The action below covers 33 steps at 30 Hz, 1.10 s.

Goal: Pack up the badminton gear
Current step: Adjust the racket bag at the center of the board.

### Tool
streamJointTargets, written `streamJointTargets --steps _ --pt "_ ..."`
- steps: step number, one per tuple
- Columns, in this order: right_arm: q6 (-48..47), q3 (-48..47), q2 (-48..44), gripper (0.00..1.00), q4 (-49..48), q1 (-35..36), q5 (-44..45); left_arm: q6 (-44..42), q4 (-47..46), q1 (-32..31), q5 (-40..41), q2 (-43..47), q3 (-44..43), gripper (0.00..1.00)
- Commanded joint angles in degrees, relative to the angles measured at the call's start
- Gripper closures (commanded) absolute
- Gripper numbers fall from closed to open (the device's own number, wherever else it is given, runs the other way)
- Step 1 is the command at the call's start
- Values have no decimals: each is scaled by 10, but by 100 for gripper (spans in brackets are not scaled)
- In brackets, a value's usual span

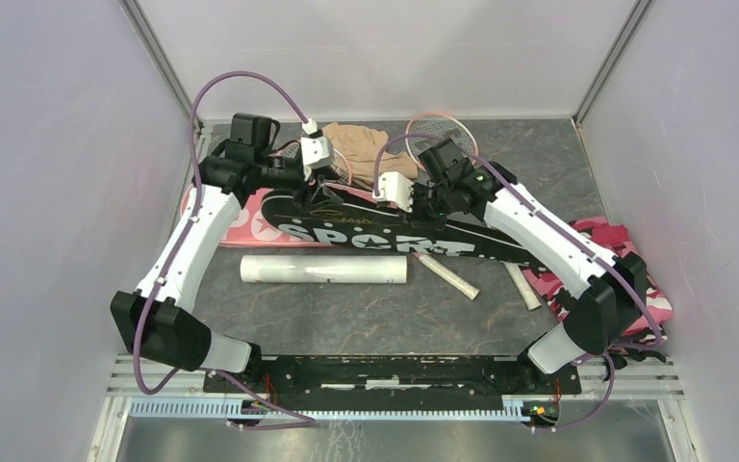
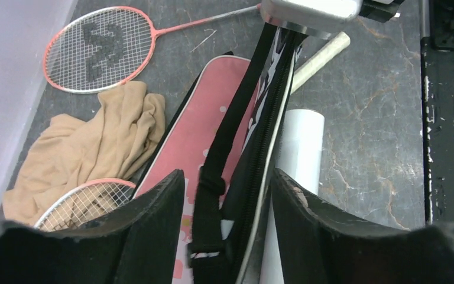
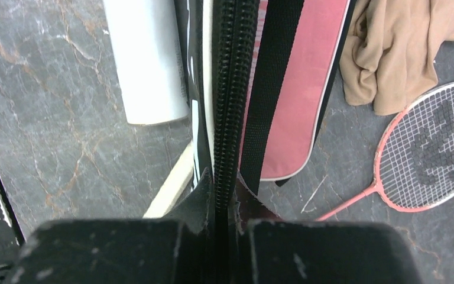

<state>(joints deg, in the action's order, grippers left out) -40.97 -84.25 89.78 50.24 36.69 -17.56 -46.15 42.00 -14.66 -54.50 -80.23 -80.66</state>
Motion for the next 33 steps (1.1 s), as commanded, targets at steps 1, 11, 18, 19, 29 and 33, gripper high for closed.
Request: streamJointTargets --steps 1,11,18,19,29,33 --pt "-45 -1 -54 100 9 -8 10 -70 126 -3 -8 -15 -79 36" --pt "-45 15 -61 100 20 -12 5 -111 222 -76 11 -56 -134 29" --pt "-45 28 -76 100 20 -15 10 -125 228 -104 104 -82 -139 29" --pt "-45 31 -79 100 20 -16 10 -136 237 -104 116 -85 -139 29" --pt "-53 70 -106 100 20 -39 13 -212 312 -91 210 -92 -153 31" --pt "-57 83 -115 100 18 -50 12 -233 318 -74 211 -85 -149 32"
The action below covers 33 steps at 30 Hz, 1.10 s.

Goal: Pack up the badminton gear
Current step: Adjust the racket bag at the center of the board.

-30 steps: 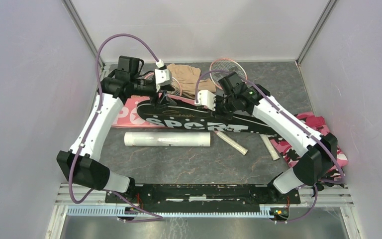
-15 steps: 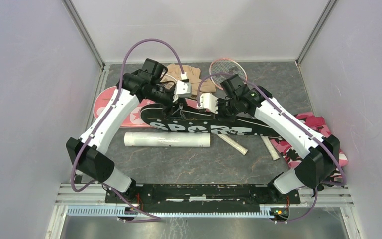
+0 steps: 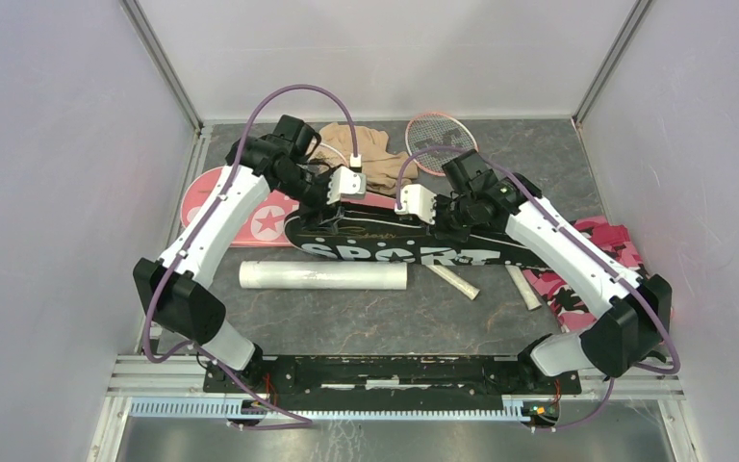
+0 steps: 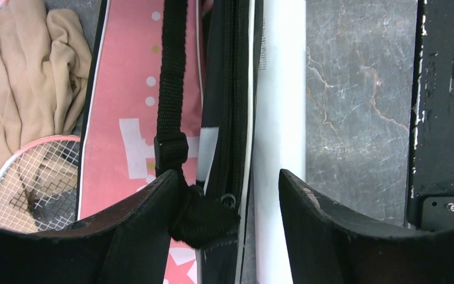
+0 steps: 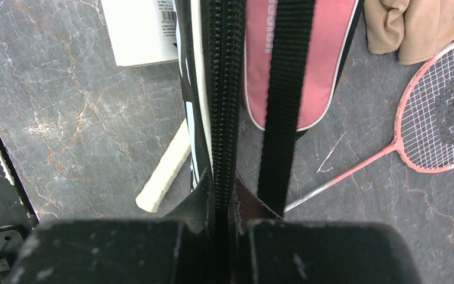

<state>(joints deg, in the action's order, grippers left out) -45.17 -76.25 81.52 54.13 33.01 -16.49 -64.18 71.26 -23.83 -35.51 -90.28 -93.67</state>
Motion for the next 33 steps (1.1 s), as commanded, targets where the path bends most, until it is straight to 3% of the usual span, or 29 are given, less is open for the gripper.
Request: streamJointTargets --steps 1,17,29,33 --pt "-16 5 -33 100 -22 -14 1 -57 26 22 21 15 -18 32" --pt "-44 29 -55 100 -14 -30 5 -118 19 53 -4 3 -8 28" --pt "-61 41 -56 100 -10 -38 13 -133 21 55 -31 2 -16 37" --pt "-61 38 -54 100 -10 -38 5 -138 23 55 -67 7 -21 35"
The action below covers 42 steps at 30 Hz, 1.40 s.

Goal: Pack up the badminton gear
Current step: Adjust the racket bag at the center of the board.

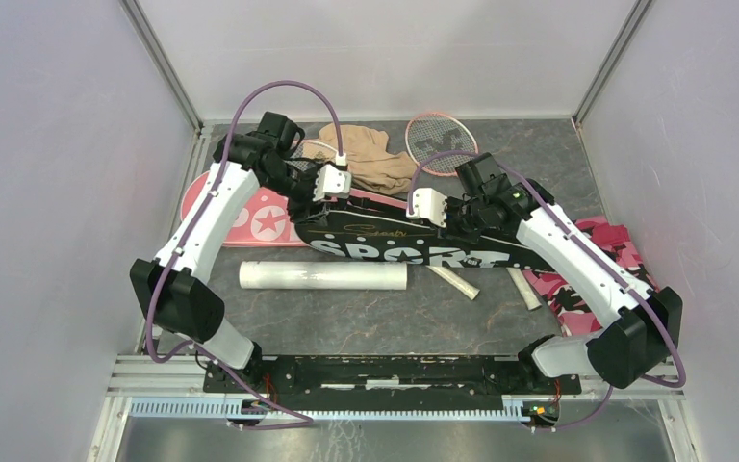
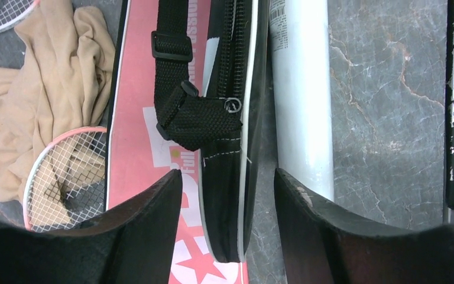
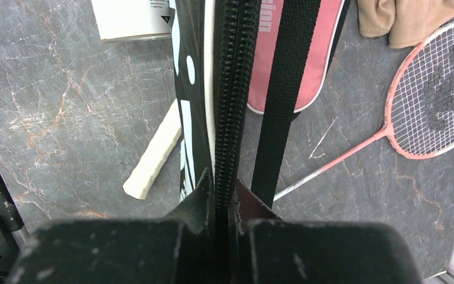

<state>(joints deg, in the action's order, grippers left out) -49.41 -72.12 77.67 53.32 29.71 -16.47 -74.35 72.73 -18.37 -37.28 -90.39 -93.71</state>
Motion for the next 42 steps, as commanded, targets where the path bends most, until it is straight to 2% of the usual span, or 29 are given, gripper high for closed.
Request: streamJointTargets --steps 1,4,6,9,12,18,21,30,36,42 --pt "-19 -3 -15 100 -1 -5 2 -36 8 0 -56 11 -24 33" --pt "-19 -6 -10 100 2 -5 0 -16 -6 0 -102 22 -33 29" --pt "-19 -9 -7 100 4 -5 -1 38 -39 -4 -124 31 -33 27" --pt "-16 -12 -7 100 4 -4 1 145 -87 -26 -124 32 -33 24" --pt "-14 -13 -9 100 2 -5 2 179 -91 -41 -123 29 -35 20" --pt "-14 -8 -9 100 5 -4 1 185 -91 -69 -129 20 -33 19" --pt "-13 -3 -11 100 3 -5 1 189 -85 -89 -94 -1 -40 20" --pt "-17 3 -21 100 4 -5 20 162 102 -97 33 -128 -194 33" --pt "-17 20 -27 100 -2 -5 37 152 112 -97 104 -110 -188 38" --pt "-18 31 -38 100 -8 -6 64 107 111 -95 145 -60 -117 38"
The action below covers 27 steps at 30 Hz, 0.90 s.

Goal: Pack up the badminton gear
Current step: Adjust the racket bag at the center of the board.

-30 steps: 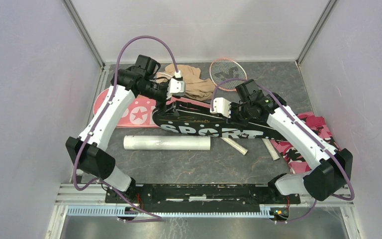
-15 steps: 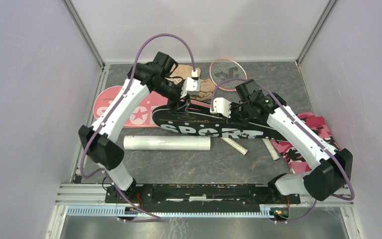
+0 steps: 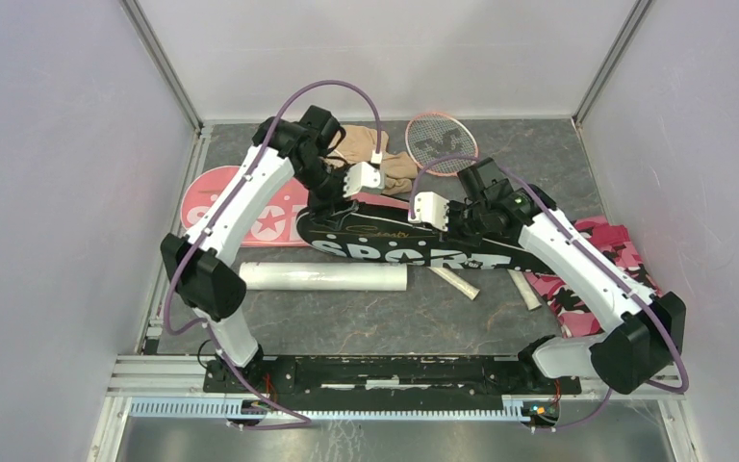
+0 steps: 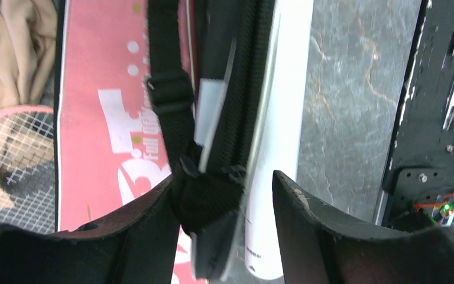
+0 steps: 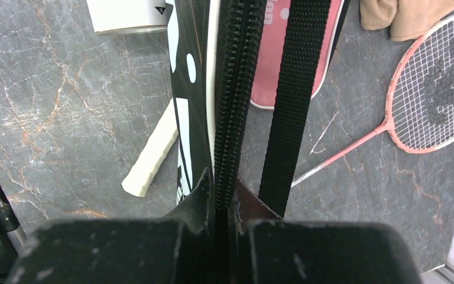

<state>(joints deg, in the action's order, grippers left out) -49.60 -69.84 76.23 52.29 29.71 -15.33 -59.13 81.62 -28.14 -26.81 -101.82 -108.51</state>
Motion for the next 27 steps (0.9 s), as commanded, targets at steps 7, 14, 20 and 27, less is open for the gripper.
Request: streamJointTargets --steps 7,14,20,27 --pt "-20 19 -32 100 0 -6 50 -60 4 8 -7 72 47 52" --pt "-23 21 -32 100 -4 -6 48 -64 -56 8 -77 92 77 62" --pt "-23 22 -23 100 -5 -6 44 -6 -85 8 -181 86 92 43" --pt "-25 17 -21 100 -1 -5 45 50 -121 7 -205 76 102 54"
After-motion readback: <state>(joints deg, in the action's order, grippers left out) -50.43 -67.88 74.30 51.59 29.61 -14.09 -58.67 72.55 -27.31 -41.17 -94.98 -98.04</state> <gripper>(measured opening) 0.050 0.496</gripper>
